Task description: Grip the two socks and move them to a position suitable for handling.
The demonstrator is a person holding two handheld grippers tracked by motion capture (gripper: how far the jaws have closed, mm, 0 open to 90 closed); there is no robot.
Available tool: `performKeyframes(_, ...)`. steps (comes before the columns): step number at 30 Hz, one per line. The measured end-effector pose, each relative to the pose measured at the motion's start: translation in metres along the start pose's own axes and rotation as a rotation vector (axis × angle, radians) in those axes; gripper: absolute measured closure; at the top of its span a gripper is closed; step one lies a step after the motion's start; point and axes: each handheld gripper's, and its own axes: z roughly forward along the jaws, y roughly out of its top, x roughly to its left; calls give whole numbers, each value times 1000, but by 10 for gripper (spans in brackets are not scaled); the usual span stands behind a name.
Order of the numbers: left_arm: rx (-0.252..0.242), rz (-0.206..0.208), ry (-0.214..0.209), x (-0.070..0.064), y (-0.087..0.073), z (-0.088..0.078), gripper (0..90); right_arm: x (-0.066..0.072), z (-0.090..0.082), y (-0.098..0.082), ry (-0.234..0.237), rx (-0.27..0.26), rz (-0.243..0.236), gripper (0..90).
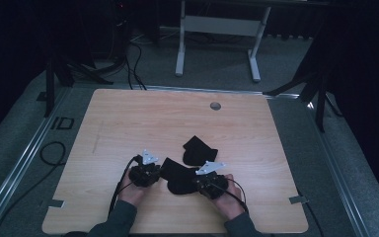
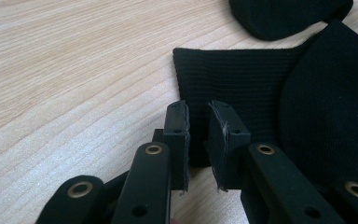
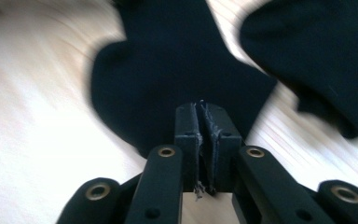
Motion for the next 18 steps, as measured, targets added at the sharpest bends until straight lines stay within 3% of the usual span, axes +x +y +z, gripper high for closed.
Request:
performKeyframes(7, -6, -6, -5, 0, 0, 0, 779, 30, 9, 18, 113, -43, -86, 787)
performKeyframes(12, -6, -4, -8, 1, -1, 0, 778, 41, 23, 27, 105, -19, -121, 713)
performKeyframes(18, -7, 4, -11, 1, -1, 0, 779, 47, 42, 33, 101, 19, -139, 696)
